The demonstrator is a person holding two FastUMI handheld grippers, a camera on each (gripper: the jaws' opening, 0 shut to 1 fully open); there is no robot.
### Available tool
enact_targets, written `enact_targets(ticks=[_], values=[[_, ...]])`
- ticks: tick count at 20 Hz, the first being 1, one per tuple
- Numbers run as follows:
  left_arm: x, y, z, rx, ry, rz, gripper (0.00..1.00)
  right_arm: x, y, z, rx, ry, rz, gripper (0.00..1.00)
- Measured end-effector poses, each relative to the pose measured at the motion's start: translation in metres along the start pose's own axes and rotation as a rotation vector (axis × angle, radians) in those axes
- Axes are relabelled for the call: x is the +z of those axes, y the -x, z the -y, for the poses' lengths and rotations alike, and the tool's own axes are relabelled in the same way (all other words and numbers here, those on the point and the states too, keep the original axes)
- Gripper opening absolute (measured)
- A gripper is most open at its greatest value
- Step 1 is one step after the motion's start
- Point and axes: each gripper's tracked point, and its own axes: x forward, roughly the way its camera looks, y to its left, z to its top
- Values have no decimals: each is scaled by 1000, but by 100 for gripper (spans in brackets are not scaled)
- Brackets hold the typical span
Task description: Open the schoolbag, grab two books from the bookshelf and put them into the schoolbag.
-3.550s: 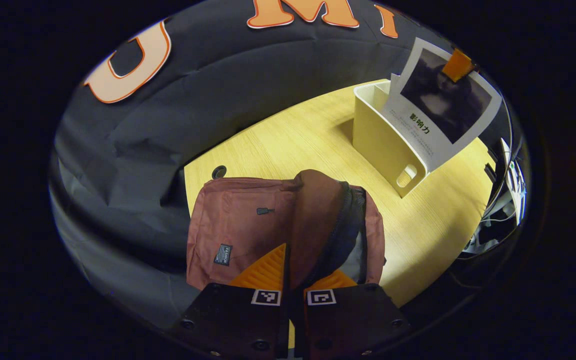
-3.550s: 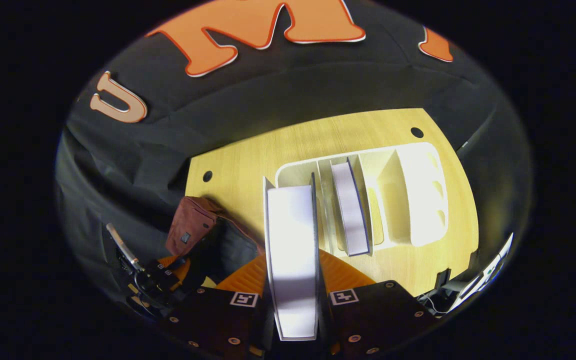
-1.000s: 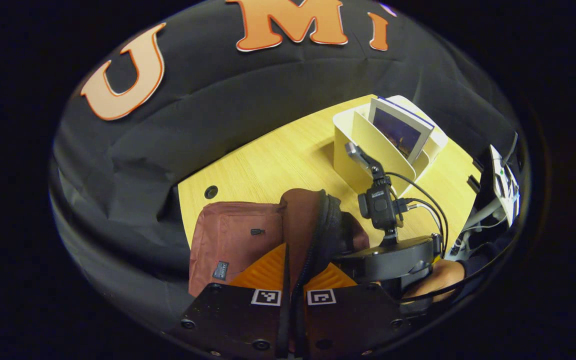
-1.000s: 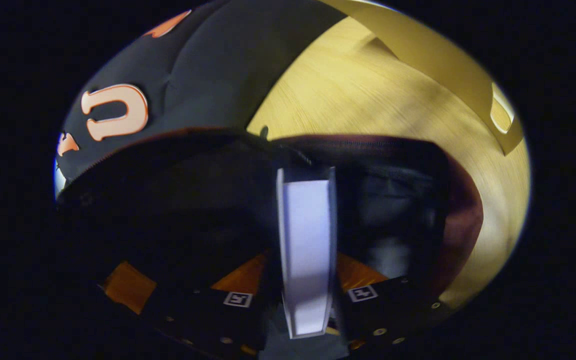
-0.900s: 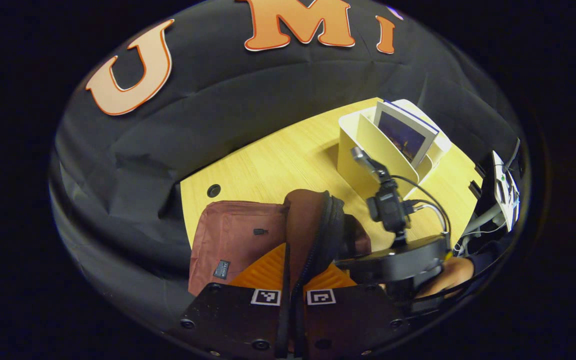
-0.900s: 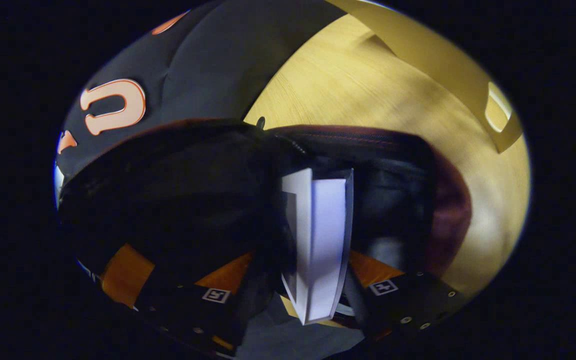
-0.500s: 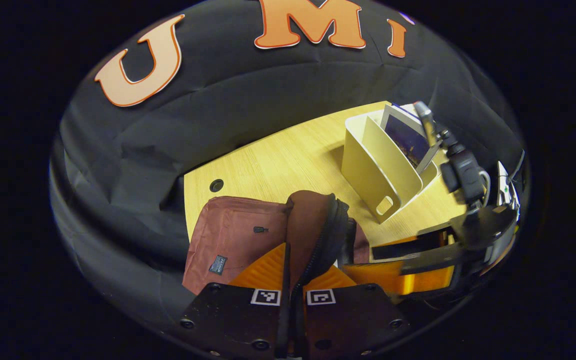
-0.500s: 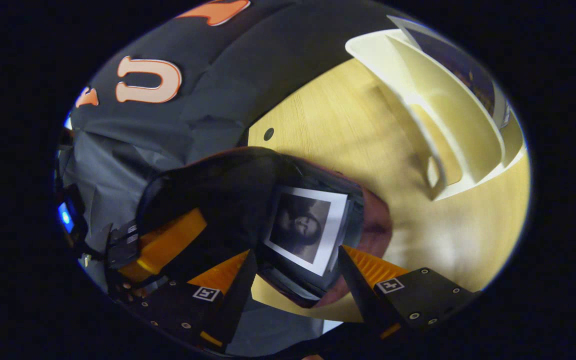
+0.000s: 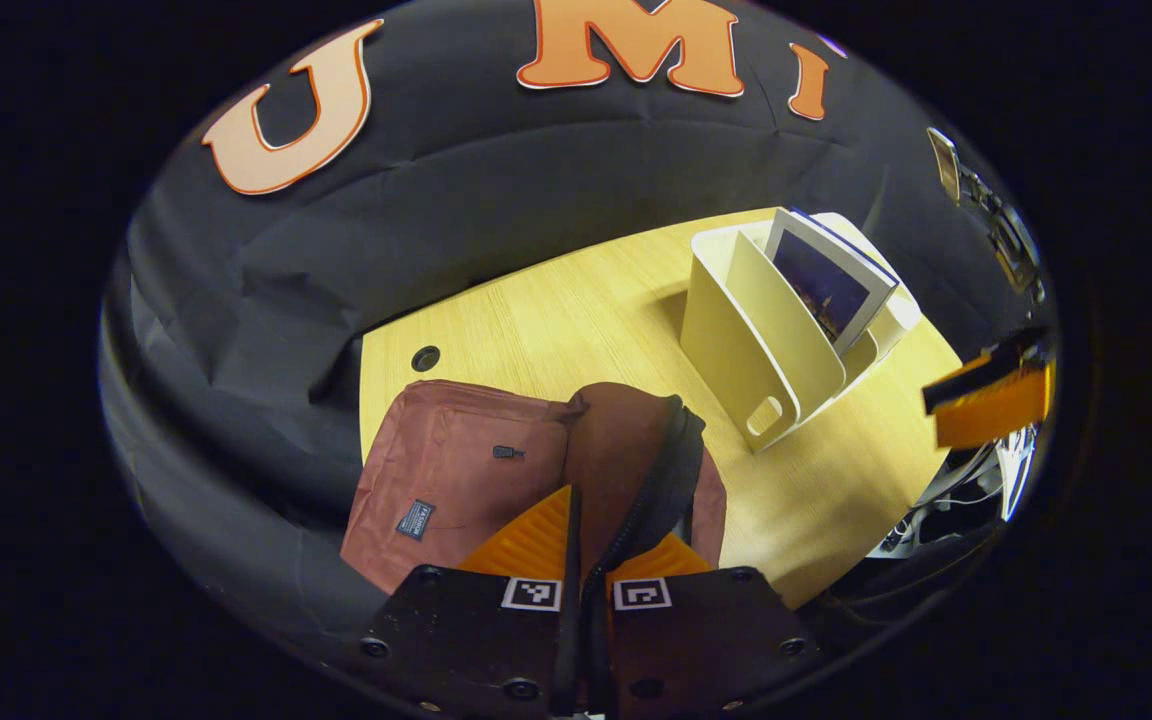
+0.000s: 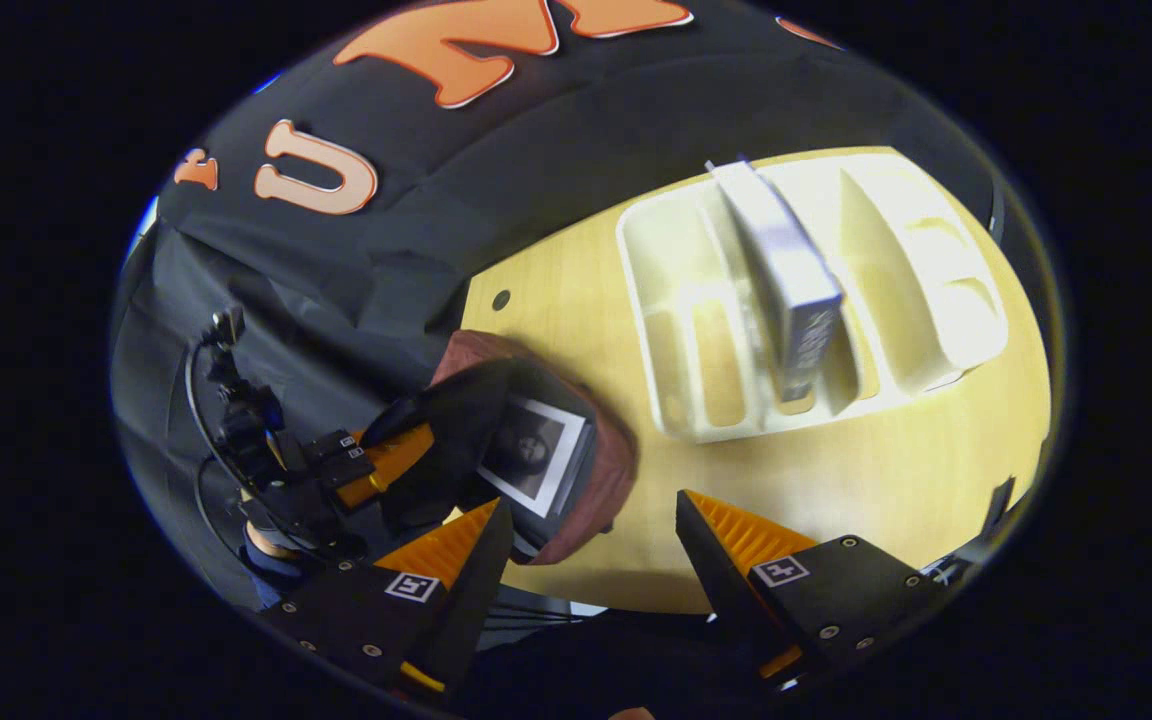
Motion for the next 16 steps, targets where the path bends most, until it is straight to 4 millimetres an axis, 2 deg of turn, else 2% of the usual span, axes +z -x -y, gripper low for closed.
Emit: enact_targets(ticks=[2,4,8,11,13,16], values=[[0,-3,-1,-4,4,-3,5,21,19,30,-70,30,6,98],[-1,-4,-1,-14,5,-3,5,42,29,46,-102,-2,7,98],[-5,-9,-3,-33,16,-9,5,76,33,71,-179,18,-11,98],[-8,-13,-4,-47,23,-11,5,106,16,78,-202,22,-29,98],[-9,-16,-3,-56,36,-13,5,121,0,93,-232,11,-56,98],[-17,-22,-7,-66,60,-22,5,129,-28,102,-260,-20,-114,98]])
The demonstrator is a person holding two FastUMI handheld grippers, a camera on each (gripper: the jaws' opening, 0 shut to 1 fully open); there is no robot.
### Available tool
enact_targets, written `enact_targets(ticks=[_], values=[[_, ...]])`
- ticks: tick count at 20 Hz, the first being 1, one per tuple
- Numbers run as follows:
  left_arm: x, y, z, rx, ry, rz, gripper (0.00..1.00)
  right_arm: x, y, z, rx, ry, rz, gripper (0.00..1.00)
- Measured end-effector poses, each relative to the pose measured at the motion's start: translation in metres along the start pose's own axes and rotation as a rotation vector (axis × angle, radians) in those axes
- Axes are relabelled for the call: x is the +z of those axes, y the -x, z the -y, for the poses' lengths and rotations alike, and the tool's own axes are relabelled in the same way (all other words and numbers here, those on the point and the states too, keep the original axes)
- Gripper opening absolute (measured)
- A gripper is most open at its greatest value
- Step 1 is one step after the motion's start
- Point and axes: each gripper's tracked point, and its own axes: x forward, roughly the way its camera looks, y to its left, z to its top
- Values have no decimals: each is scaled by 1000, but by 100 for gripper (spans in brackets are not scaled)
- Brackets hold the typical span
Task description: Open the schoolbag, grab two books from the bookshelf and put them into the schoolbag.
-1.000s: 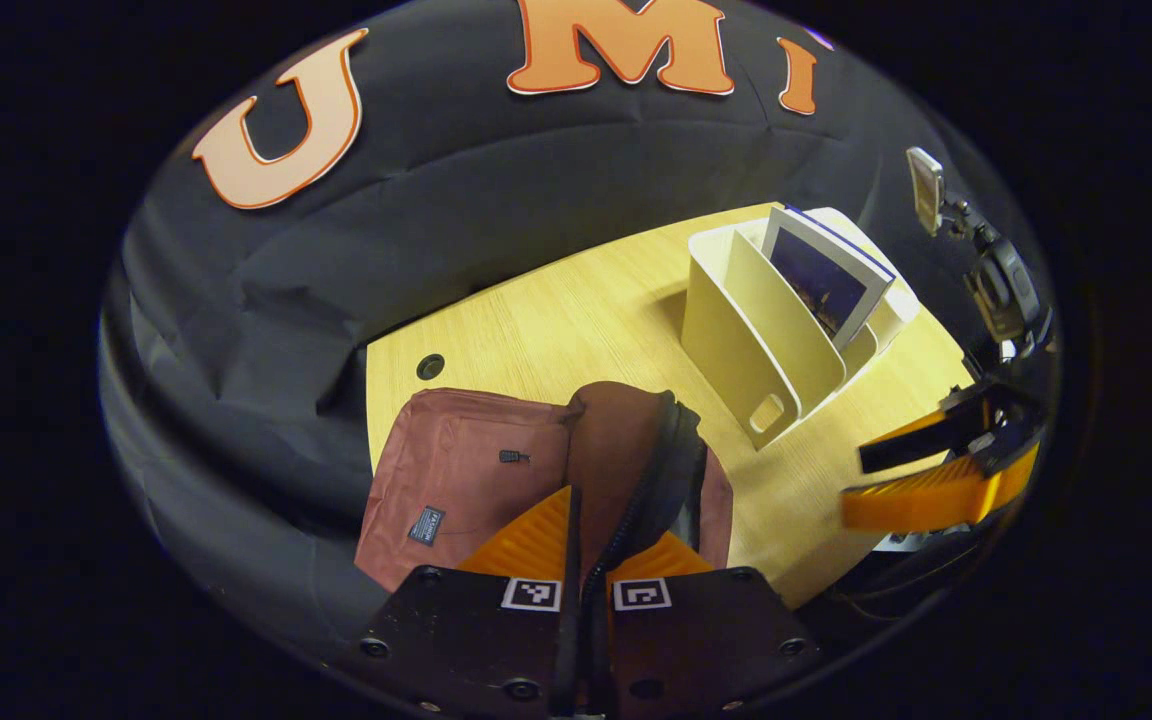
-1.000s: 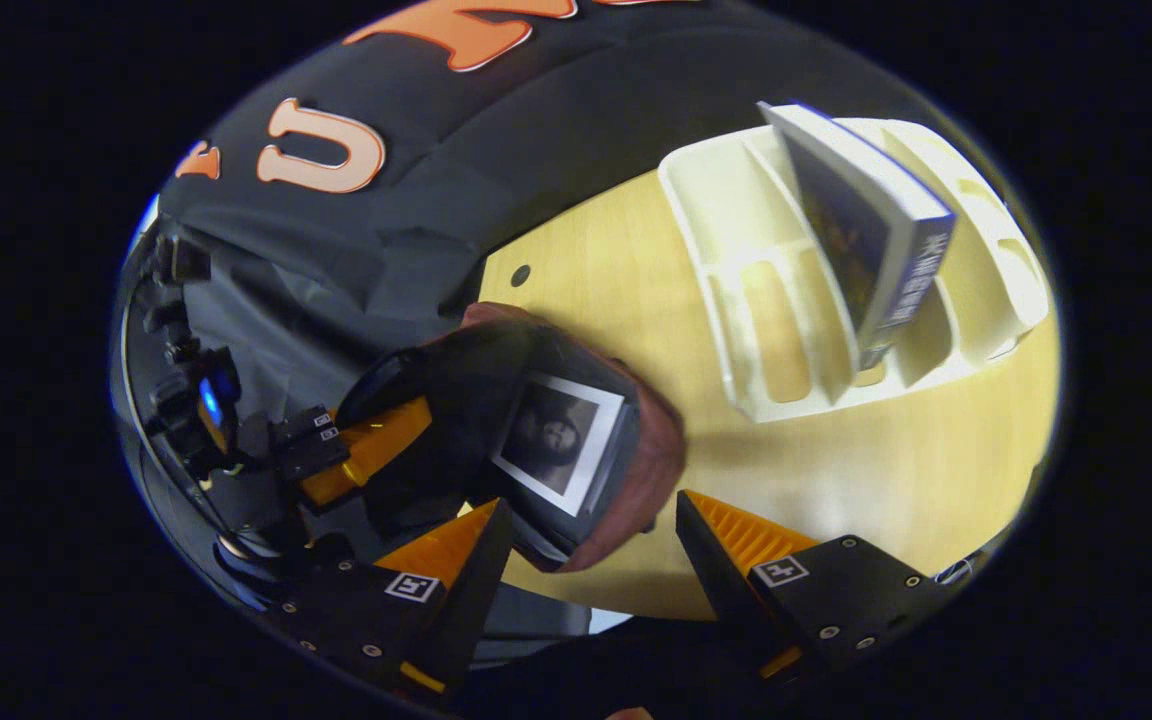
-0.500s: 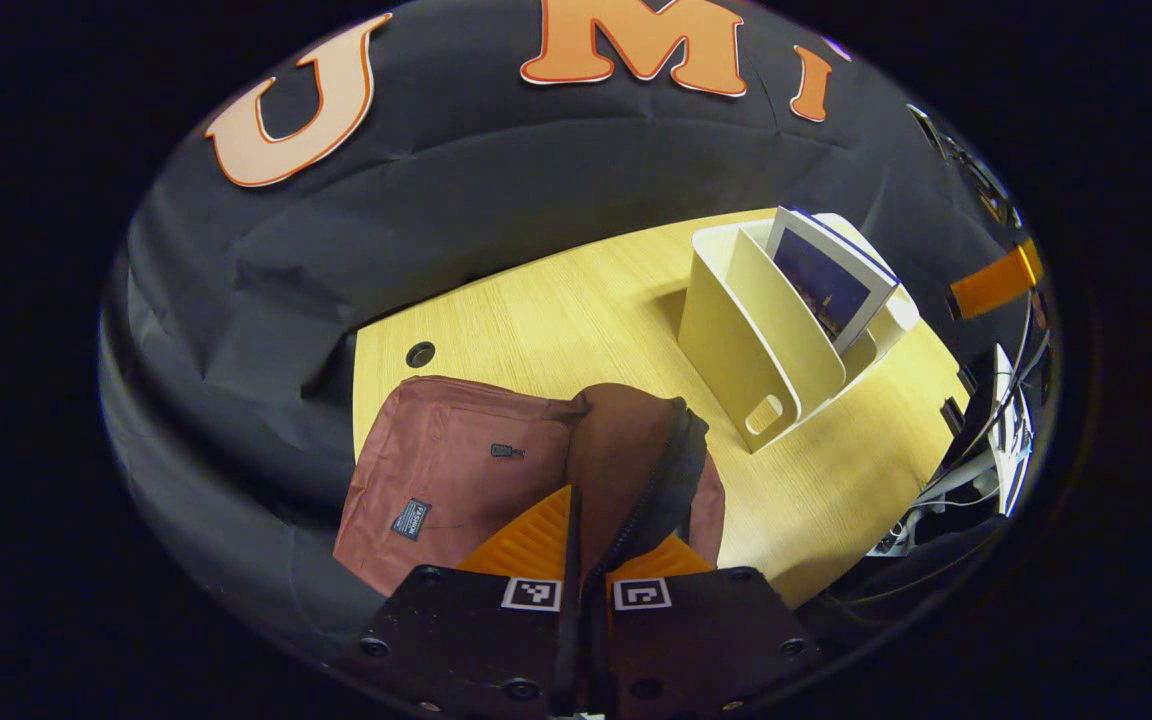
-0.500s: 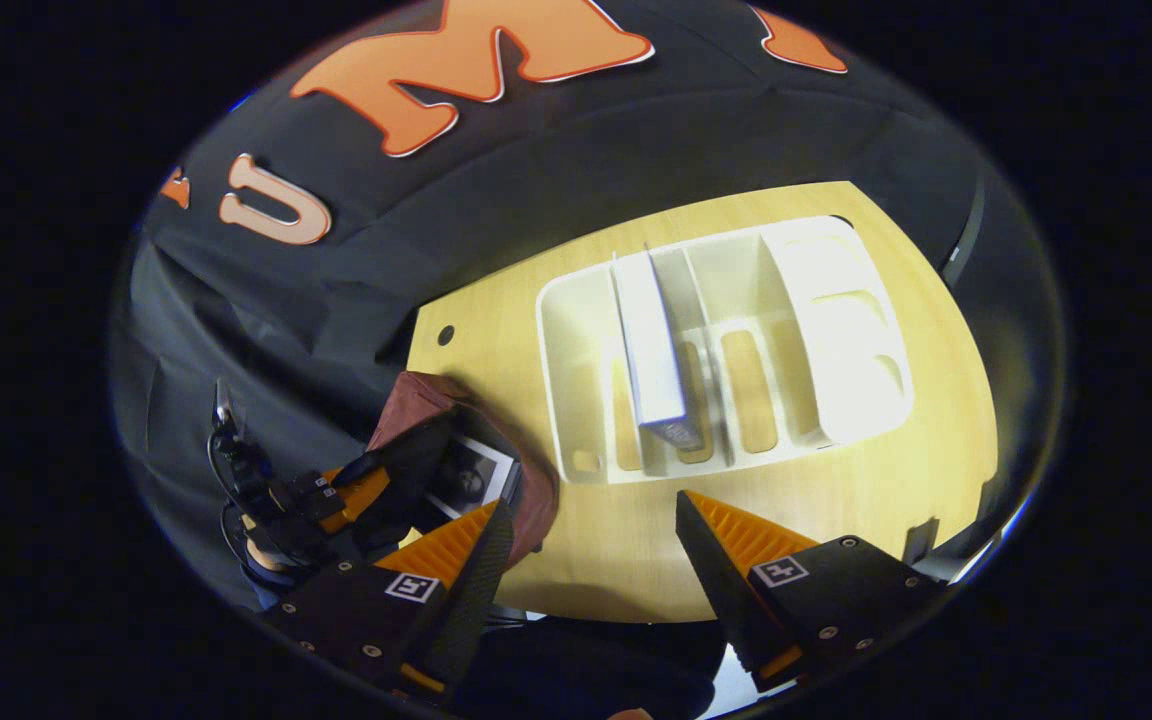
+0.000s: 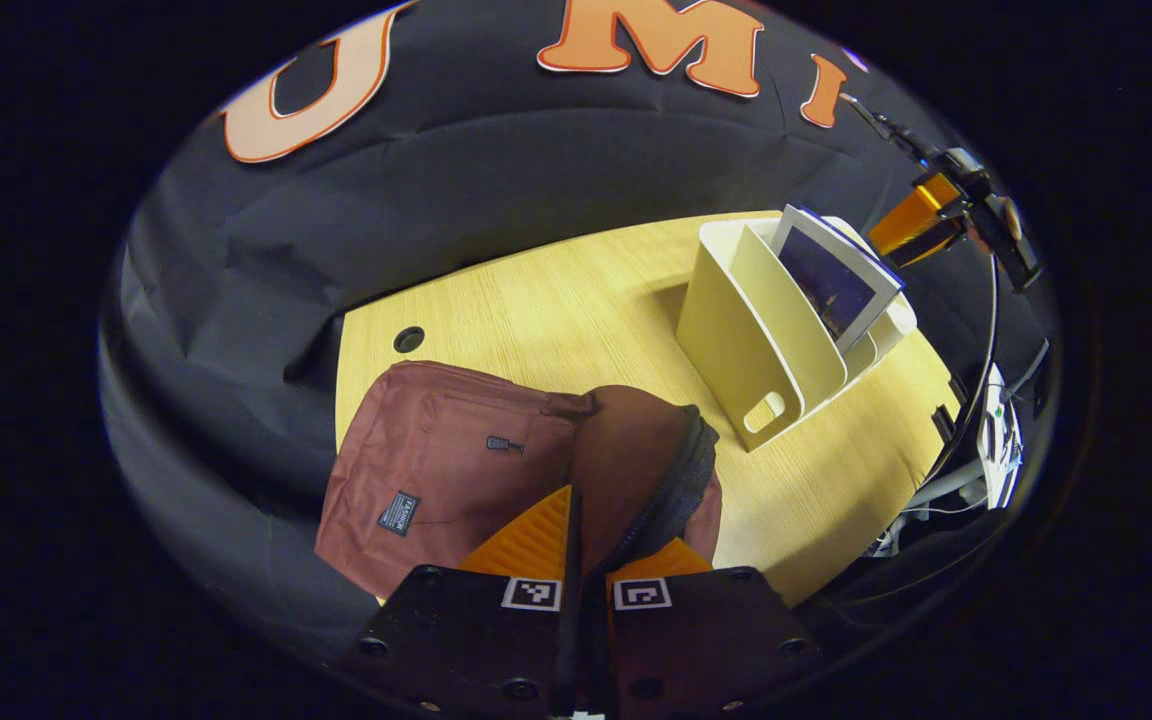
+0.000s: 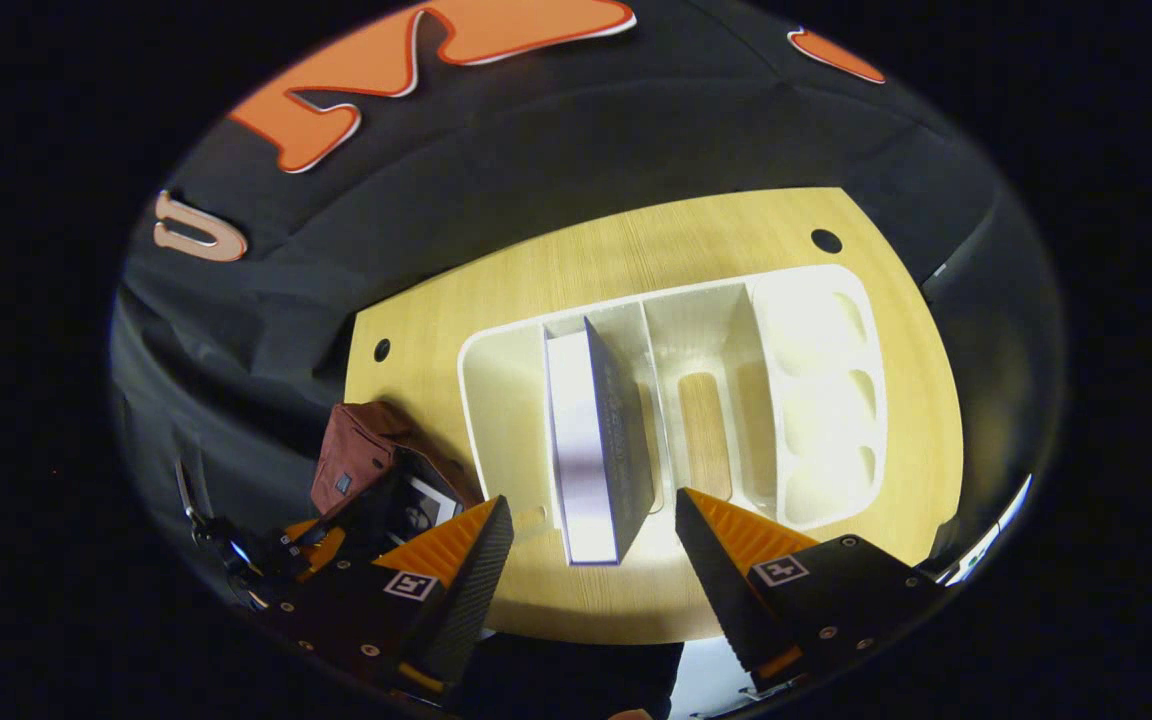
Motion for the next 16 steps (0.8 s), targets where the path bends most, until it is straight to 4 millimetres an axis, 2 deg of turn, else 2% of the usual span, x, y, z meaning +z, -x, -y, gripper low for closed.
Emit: enact_targets(ticks=[7,10,11,12,13,14,15,16], values=[[-11,-8,-4,-14,44,-17,5,13,-54,-5,-75,63,-89,98],[-13,-11,-5,-17,58,-24,5,16,-67,2,-100,59,-110,98],[-13,-13,-5,-18,61,-27,5,17,-68,3,-111,56,-108,95],[-14,-12,-6,-19,63,-31,5,18,-70,6,-119,55,-110,72],[-13,-13,-6,-19,65,-33,5,18,-71,4,-119,58,-115,78],[-14,-13,-6,-20,64,-36,5,17,-72,6,-127,61,-117,65],[-14,-13,-6,-20,61,-37,5,16,-74,6,-143,68,-116,59],[-13,-13,-6,-21,58,-38,5,17,-69,9,-161,77,-116,47]])
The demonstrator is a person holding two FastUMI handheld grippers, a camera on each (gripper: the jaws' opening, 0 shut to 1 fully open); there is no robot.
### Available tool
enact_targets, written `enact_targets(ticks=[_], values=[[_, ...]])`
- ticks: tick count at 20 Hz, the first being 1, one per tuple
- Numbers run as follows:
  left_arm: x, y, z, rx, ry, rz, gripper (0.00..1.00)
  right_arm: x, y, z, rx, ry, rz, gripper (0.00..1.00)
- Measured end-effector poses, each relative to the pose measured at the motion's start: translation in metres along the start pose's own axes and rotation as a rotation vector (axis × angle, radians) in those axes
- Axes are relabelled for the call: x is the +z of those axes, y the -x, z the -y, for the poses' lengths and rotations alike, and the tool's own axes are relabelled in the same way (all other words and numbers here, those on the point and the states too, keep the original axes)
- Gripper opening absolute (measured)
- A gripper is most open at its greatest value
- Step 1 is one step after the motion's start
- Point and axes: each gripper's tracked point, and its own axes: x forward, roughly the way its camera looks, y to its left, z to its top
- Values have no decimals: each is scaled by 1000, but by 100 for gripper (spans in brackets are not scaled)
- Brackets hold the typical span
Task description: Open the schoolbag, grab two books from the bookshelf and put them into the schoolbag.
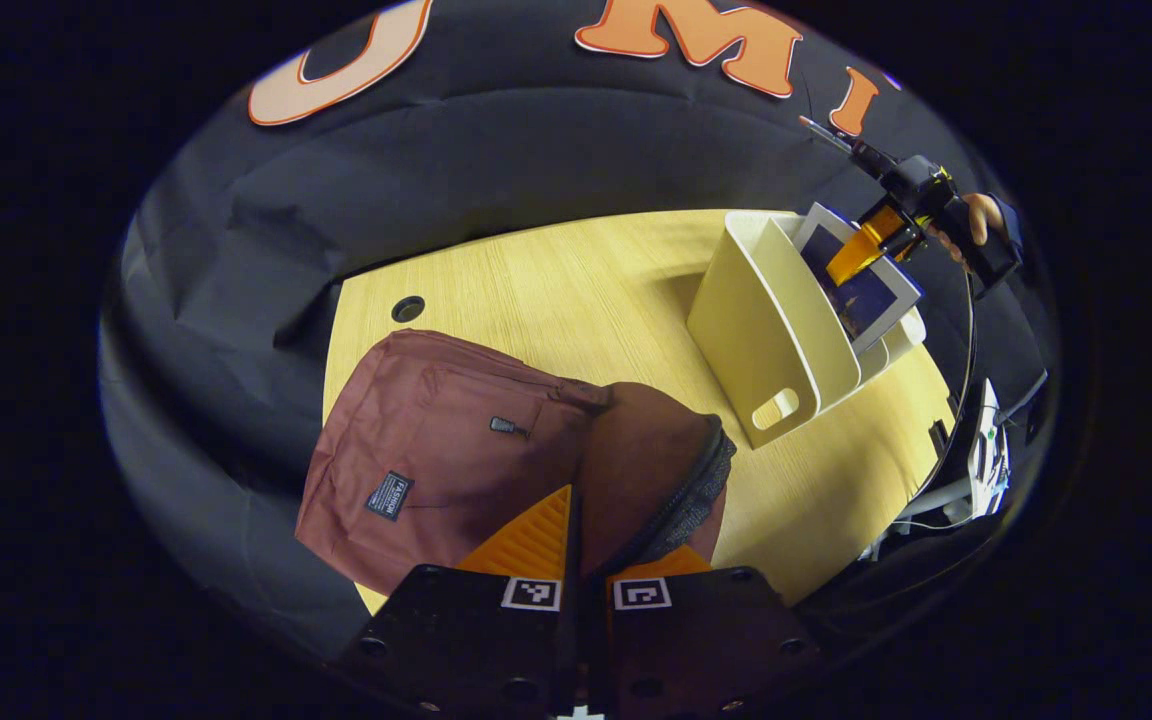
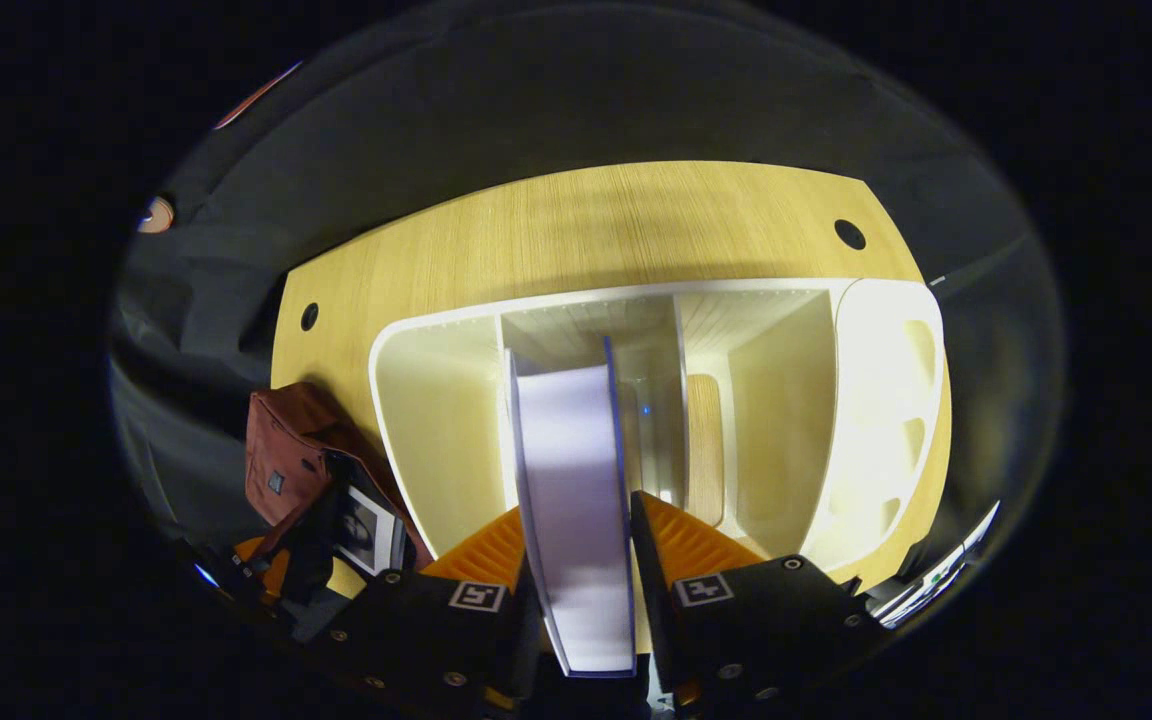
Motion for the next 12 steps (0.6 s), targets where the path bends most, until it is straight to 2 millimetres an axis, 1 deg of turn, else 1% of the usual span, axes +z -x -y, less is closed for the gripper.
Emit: enact_targets(ticks=[1,2,4,5,8,9,11,12], values=[[1,-1,0,0,-4,-2,5,-2,1,4,-8,0,-4,45],[1,-1,1,-2,-8,-3,5,-7,2,5,-12,-8,-13,40],[1,0,1,-6,-16,-4,5,-10,8,13,-28,-8,-1,39],[2,0,1,-8,-21,-5,5,-12,15,13,-27,-11,5,39],[1,-2,2,-22,-41,-3,5,-19,42,11,2,-49,27,38],[2,-3,2,-28,-48,-3,5,-21,53,14,3,-53,45,38],[2,-4,0,-36,-58,-4,5,-25,79,14,12,-68,86,38],[2,-4,0,-39,-63,-2,5,-26,92,11,29,-83,108,38]])
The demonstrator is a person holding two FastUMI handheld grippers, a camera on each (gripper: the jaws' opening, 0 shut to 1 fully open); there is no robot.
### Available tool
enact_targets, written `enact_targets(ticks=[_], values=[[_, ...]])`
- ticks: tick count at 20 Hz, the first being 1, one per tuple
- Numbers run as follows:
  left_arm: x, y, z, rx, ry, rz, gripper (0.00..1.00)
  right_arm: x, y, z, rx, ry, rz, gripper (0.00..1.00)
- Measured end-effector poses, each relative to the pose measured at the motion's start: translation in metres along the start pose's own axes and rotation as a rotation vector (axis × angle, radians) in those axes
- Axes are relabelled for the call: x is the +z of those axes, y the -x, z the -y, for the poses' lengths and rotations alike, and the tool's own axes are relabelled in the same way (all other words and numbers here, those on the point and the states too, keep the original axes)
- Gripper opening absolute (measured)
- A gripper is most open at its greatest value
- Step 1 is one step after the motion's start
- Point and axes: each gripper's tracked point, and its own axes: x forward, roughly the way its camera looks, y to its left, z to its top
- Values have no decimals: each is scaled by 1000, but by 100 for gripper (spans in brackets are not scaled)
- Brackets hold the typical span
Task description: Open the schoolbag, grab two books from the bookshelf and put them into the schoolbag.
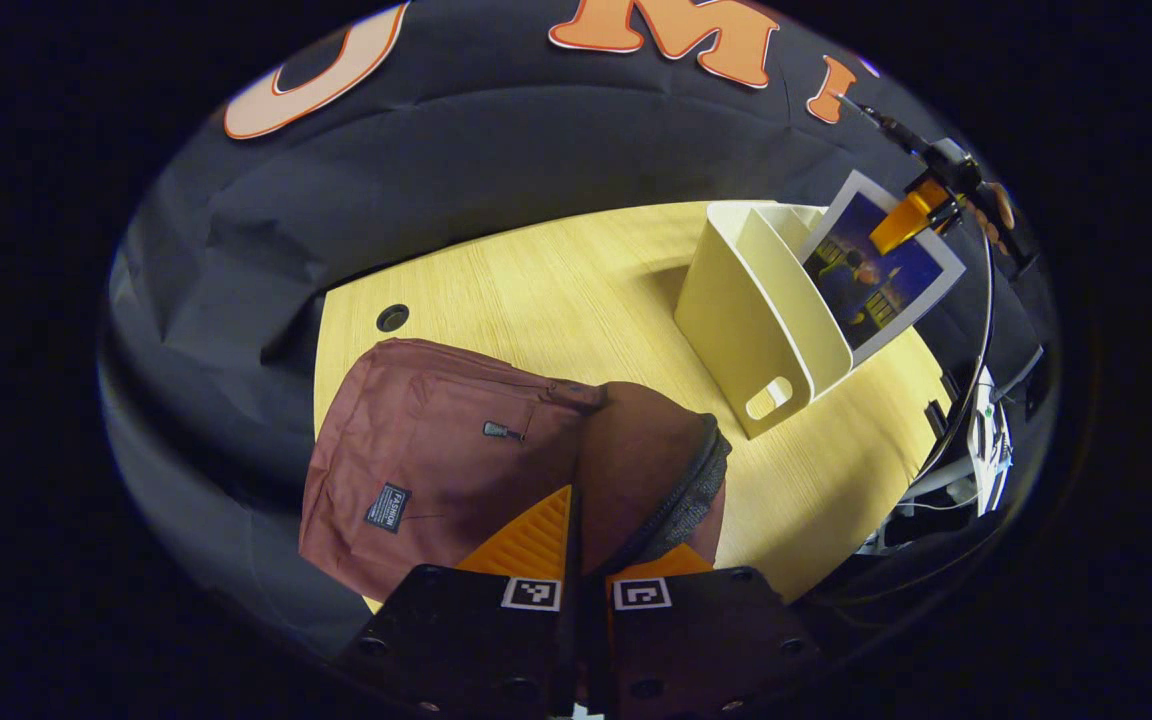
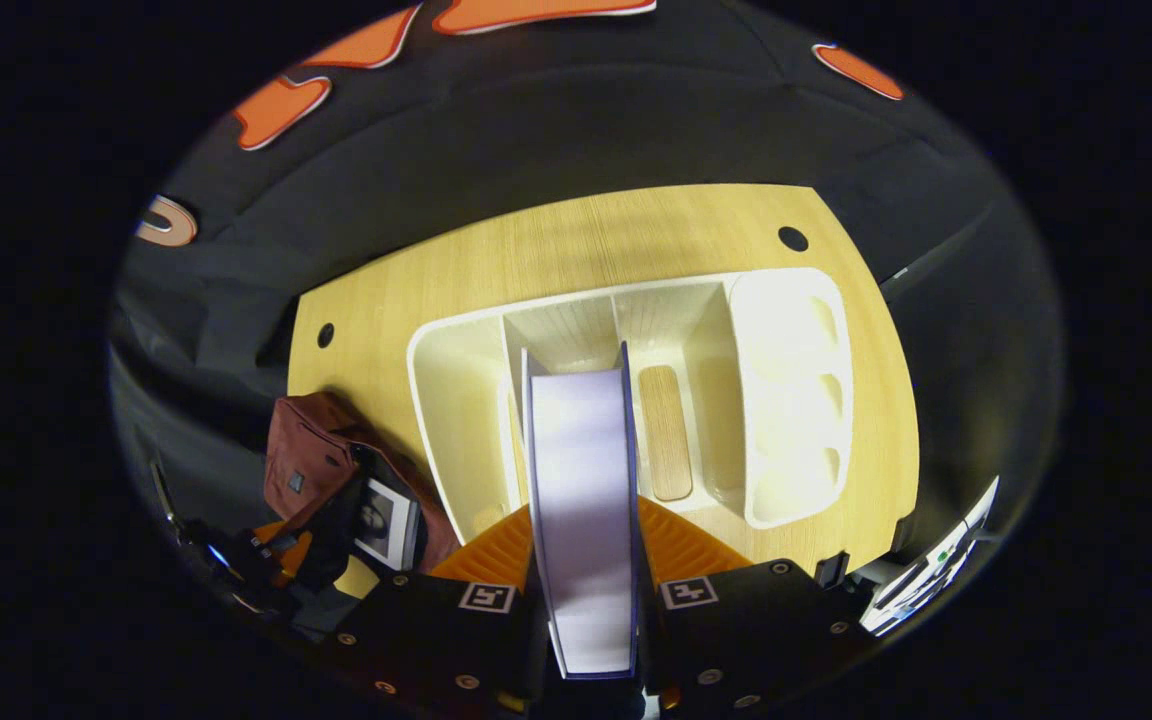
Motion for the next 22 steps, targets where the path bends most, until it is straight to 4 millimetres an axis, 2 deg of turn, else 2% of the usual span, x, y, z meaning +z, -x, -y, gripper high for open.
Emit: enact_targets(ticks=[2,4,8,11,15,16,17,18,19,22], values=[[-1,0,-1,-4,-6,3,5,3,25,-10,39,-25,47,38],[0,0,-2,-7,-10,1,5,8,42,-11,46,-27,106,38],[0,4,0,-6,-22,6,5,-6,61,-18,65,-13,126,38],[-1,4,-1,1,-16,8,5,-14,66,-19,88,-15,147,37],[-1,5,-1,7,-7,7,5,-33,67,-20,140,-64,166,37],[-1,5,-1,8,-7,4,5,-37,72,-26,186,-96,170,46],[-1,6,-1,14,-8,1,5,-41,73,-29,220,-126,169,36],[-2,6,-1,16,-10,-1,5,-46,74,-31,250,-139,164,46],[-1,6,-1,19,-13,-2,5,-53,72,-34,273,-150,159,36],[0,6,-2,29,-14,-6,5,-77,60,-55,363,-185,129,36]])
